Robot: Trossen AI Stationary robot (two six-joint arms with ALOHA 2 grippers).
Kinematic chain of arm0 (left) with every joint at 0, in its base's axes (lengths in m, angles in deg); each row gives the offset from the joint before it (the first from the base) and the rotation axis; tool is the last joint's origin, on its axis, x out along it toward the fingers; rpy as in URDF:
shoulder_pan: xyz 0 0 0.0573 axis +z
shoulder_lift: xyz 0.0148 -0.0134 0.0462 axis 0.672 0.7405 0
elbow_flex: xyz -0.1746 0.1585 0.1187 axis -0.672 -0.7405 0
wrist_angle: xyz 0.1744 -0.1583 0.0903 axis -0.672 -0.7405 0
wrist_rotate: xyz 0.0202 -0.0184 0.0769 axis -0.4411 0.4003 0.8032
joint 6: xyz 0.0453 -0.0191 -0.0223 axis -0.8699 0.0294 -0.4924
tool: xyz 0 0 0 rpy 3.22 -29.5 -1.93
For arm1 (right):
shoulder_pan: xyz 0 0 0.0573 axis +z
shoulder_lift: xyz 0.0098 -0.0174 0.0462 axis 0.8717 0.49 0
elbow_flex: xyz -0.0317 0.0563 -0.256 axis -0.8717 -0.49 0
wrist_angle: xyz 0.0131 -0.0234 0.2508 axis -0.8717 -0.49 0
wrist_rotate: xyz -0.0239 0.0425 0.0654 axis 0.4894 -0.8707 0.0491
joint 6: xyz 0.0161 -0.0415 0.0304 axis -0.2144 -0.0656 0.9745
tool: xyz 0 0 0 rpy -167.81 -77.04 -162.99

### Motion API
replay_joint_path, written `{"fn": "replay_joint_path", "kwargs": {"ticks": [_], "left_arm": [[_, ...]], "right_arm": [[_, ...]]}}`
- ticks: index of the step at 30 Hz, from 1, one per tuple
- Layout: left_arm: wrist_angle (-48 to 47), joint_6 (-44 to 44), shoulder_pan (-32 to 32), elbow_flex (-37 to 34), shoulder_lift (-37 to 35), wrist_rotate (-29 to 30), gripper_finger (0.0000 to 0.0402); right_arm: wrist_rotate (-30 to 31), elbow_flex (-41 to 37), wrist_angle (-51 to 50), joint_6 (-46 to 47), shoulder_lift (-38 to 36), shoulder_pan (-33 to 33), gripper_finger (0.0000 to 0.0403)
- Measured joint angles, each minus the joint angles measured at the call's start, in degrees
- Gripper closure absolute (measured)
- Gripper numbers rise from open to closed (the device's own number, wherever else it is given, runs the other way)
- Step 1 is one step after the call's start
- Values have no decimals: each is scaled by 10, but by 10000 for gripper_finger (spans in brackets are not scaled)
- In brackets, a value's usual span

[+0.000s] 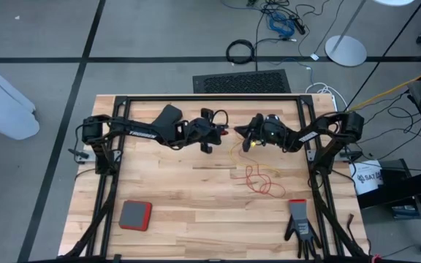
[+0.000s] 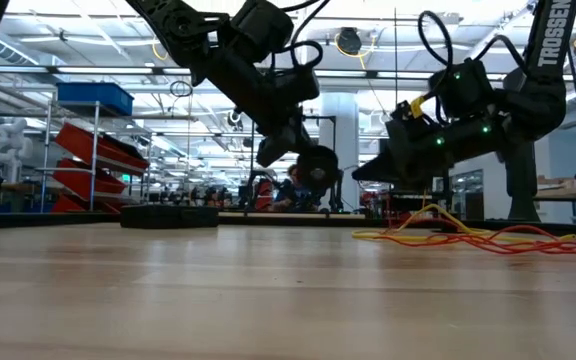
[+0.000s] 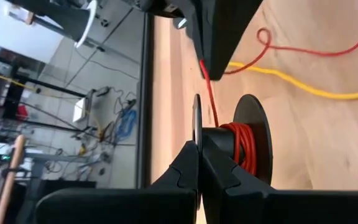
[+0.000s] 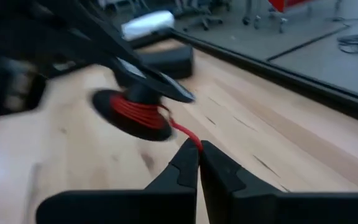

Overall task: Coil cords
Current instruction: Coil the red wire on the spool

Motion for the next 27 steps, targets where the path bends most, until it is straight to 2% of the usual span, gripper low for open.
{"fn": "replay_joint_path", "kwargs": {"ticks": [5, 11, 18, 27], "left_arm": [[8, 0, 5, 0, 0, 11, 401], [108, 3, 5, 0, 0, 52, 401], [185, 32, 1, 0, 0, 60, 401], [239, 108, 2, 0, 1, 55, 401]], "right_arm": [[-49, 1, 47, 22, -10, 1, 403], [-72, 39, 43, 37, -14, 34, 403], [-7, 87, 12, -3, -14, 68, 403], [90, 98, 13, -62, -15, 92, 403]]}}
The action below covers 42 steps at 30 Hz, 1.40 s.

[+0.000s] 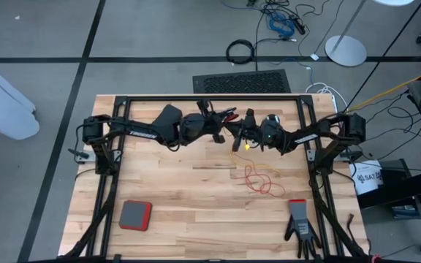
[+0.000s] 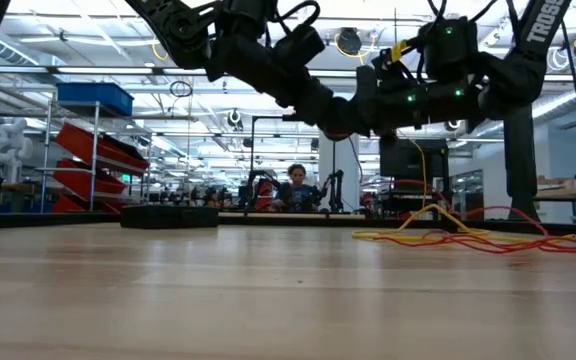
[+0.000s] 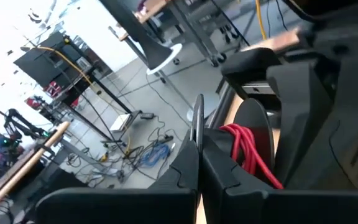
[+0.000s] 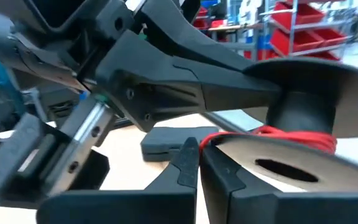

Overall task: Coil cords
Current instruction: Coil the red wire on the spool

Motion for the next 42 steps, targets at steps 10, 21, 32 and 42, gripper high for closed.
{"fn": "replay_joint_path", "kwargs": {"ticks": [10, 21, 32, 42], "left_arm": [[38, 106, 9, 0, 1, -20, 401], [29, 263, 48, 0, 1, -148, 401], [5, 375, 93, 0, 1, -273, 401], [37, 409, 119, 3, -4, -351, 401]], "right_arm": [[106, 1, -2, -115, 0, 36, 402], [117, -2, -4, -215, 0, 42, 402], [128, -40, -3, -238, 1, 43, 402], [111, -54, -49, -226, 3, 43, 376]]}}
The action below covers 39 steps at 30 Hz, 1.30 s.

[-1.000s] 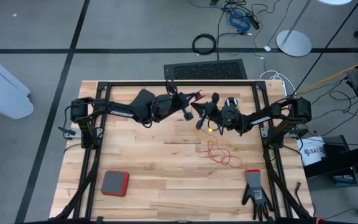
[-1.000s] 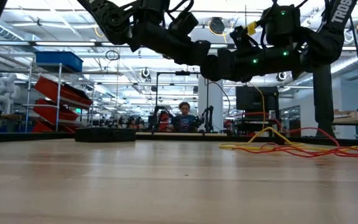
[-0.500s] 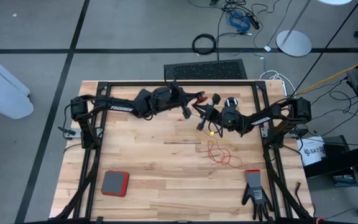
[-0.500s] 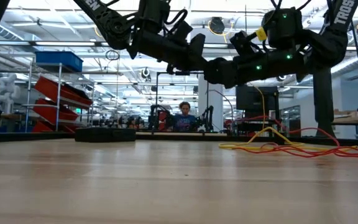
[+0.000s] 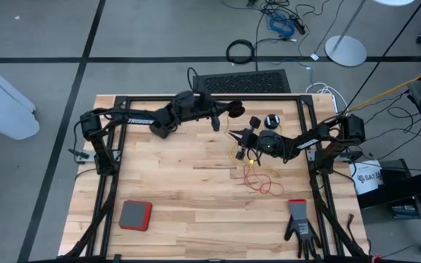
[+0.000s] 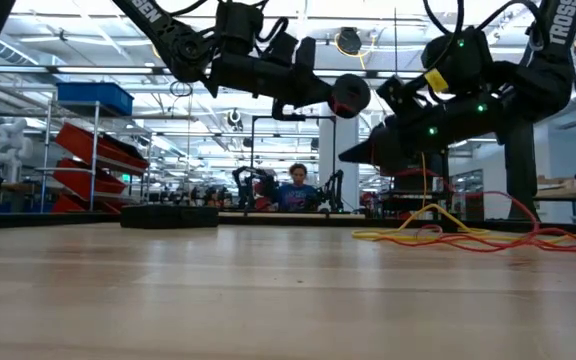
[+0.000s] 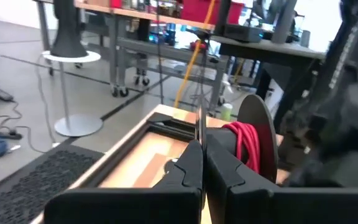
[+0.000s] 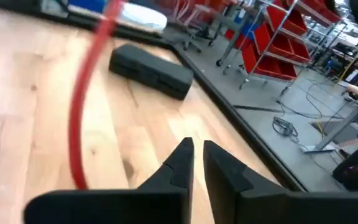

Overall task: Coil cords
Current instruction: Coil the red wire on the spool

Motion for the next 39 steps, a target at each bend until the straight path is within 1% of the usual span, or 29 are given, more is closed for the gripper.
{"fn": "replay_joint_path", "kwargs": {"ticks": [5, 10, 14, 19, 24, 28, 31, 36, 39], "left_arm": [[-1, 2, -1, 7, 2, -29, 401], [-9, 2, -1, 10, 2, -56, 401], [-18, -4, -1, 10, 2, -88, 401], [-51, -22, 5, 10, 1, -147, 401], [-100, -51, 17, 10, -12, -200, 401], [-136, -75, 22, 10, -28, -228, 401], [-144, -90, 25, 10, -39, -228, 401], [-154, -96, 25, 10, -42, -241, 401], [-159, -96, 24, 10, -42, -242, 401]], "right_arm": [[4, 0, -24, 27, 0, -1, 358], [4, 0, -27, 35, -1, 0, 356], [-40, 1, -24, 43, -1, 1, 356], [-111, 1, -36, 70, -7, 1, 355], [-189, 2, -94, 98, -48, 4, 355], [-217, 2, -155, 106, -94, 19, 355], [-212, 2, -186, 107, -128, 27, 355], [-166, 2, -269, 104, -186, 26, 355], [-160, 2, -307, 104, -223, 26, 355]]}}
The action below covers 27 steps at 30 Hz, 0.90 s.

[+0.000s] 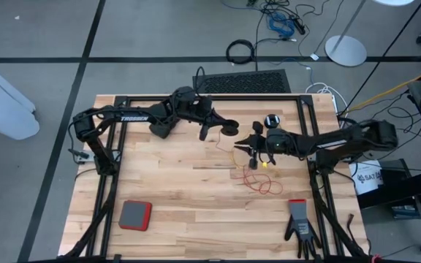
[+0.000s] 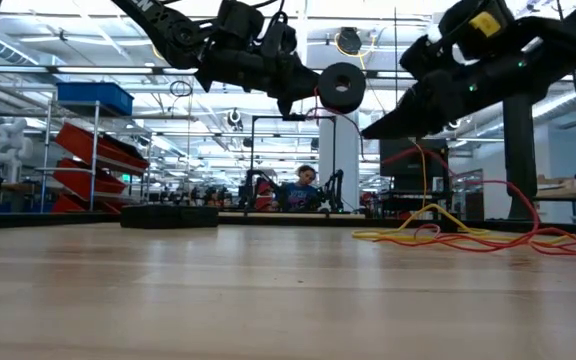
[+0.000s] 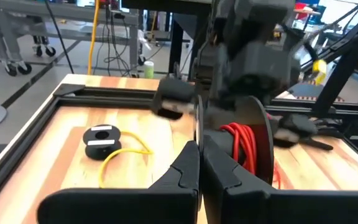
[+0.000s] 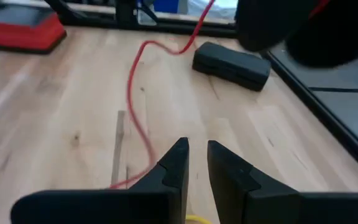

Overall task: Coil cords
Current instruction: Coil the red wire on the spool

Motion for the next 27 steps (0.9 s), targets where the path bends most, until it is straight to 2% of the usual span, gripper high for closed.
{"fn": "replay_joint_path", "kwargs": {"ticks": [4, 7, 12, 16, 27], "left_arm": [[-5, -2, 0, 0, 0, 0, 401], [-4, -3, 0, 0, 0, 0, 401], [-3, -3, 0, 0, 0, 0, 401], [-3, -3, 0, 0, 0, 0, 401], [-3, -1, -2, 0, 0, 0, 401]], "right_arm": [[-29, 0, -33, 23, -24, 1, 352], [-44, 0, -51, 46, -22, 1, 335], [-93, 0, -26, 77, -8, 1, 294], [-102, 0, -6, 87, 4, 1, 274], [-101, 0, 93, 92, 90, 1, 288]]}}
